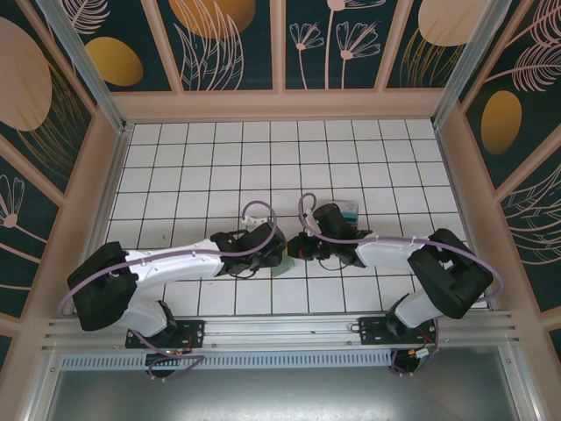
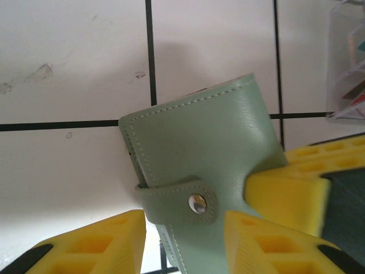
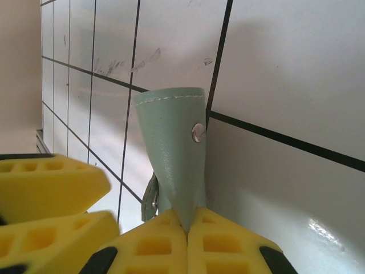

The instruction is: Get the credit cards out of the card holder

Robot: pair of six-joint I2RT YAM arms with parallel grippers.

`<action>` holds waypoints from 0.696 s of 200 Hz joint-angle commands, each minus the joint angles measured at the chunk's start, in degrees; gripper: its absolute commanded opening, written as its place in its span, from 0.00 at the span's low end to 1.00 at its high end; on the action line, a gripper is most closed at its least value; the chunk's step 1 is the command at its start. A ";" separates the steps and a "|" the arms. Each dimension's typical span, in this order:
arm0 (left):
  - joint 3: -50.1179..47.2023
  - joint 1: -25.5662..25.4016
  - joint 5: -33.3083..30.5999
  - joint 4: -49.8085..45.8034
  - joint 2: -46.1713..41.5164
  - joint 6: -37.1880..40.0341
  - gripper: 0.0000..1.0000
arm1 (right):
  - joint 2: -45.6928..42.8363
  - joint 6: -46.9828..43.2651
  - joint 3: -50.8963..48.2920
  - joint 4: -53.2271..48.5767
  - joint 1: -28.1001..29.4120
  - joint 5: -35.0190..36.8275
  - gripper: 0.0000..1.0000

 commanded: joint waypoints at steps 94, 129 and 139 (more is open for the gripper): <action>1.72 1.04 2.86 5.36 3.58 3.93 0.51 | -2.42 0.22 1.34 0.16 1.29 0.60 0.00; -0.19 1.27 4.34 7.98 1.92 4.22 0.48 | -2.23 0.22 1.33 0.41 1.29 0.51 0.00; -0.49 1.25 4.94 8.51 2.04 4.21 0.44 | -2.14 0.20 1.41 0.46 1.29 0.43 0.00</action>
